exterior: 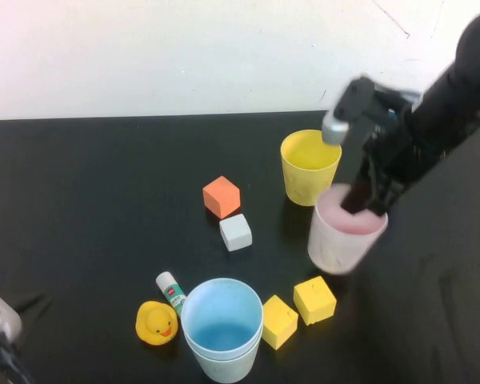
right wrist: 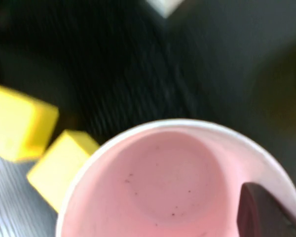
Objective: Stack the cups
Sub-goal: Pick up the pink cup, then place the pink cup on the yellow cup, then pick up the yellow cup, then place the yellow cup on the blue cup
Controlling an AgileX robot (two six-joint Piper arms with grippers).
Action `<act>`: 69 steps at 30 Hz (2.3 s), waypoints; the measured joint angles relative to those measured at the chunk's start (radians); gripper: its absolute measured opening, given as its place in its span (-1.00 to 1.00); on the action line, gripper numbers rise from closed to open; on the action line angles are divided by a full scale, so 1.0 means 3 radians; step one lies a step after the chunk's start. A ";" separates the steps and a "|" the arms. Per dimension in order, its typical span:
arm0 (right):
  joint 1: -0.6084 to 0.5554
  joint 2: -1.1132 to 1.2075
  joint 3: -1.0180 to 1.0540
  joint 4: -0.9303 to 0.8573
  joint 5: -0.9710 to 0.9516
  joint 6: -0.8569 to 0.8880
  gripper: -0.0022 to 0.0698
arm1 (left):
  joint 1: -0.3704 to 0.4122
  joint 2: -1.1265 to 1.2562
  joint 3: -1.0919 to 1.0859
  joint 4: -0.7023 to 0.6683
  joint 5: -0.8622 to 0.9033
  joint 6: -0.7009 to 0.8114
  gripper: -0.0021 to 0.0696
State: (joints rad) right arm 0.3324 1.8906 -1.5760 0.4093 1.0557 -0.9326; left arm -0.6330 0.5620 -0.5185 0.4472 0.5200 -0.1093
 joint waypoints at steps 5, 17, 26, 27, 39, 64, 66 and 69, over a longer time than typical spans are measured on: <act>0.0000 0.0000 -0.0610 0.0116 0.0132 0.0000 -0.87 | 0.0000 0.0000 0.0232 0.0107 -0.0039 -0.0013 -0.94; 0.0000 0.0451 -0.1671 -0.0373 -0.0083 0.0290 -0.88 | 0.0000 0.0000 0.0432 0.0851 -0.0271 -0.0551 -0.94; 0.0000 0.0736 -0.1697 -0.0386 -0.0016 0.0382 -0.87 | 0.0000 0.0000 0.0434 0.1017 -0.0297 -0.0779 -0.94; 0.0000 0.0755 -0.1697 -0.0370 -0.0021 0.0394 -0.86 | 0.0000 0.0000 0.0434 0.1019 -0.0303 -0.0784 -0.94; 0.0000 0.0802 -0.1699 -0.0223 -0.0109 0.0433 0.00 | 0.0000 0.0000 0.0446 0.1063 -0.0754 -0.1537 -0.94; 0.0049 0.1097 -0.2243 0.0296 0.0324 0.0521 -0.80 | 0.0000 0.0000 0.0488 0.0407 -0.2054 -0.2697 -0.94; 0.0132 0.1004 -0.2402 0.0310 0.0503 0.0528 -0.80 | 0.0000 0.0000 0.0488 0.0240 -0.2000 -0.2728 -0.94; 0.0311 0.0742 -0.2443 0.0220 0.0577 0.0637 -0.80 | 0.0000 0.0000 0.0488 0.0118 -0.1806 -0.2736 -0.94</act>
State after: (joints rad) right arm 0.4256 2.1130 -2.3089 0.4752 1.2288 -0.7416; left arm -0.6330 0.5620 -0.3719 0.4826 -0.0217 -0.9301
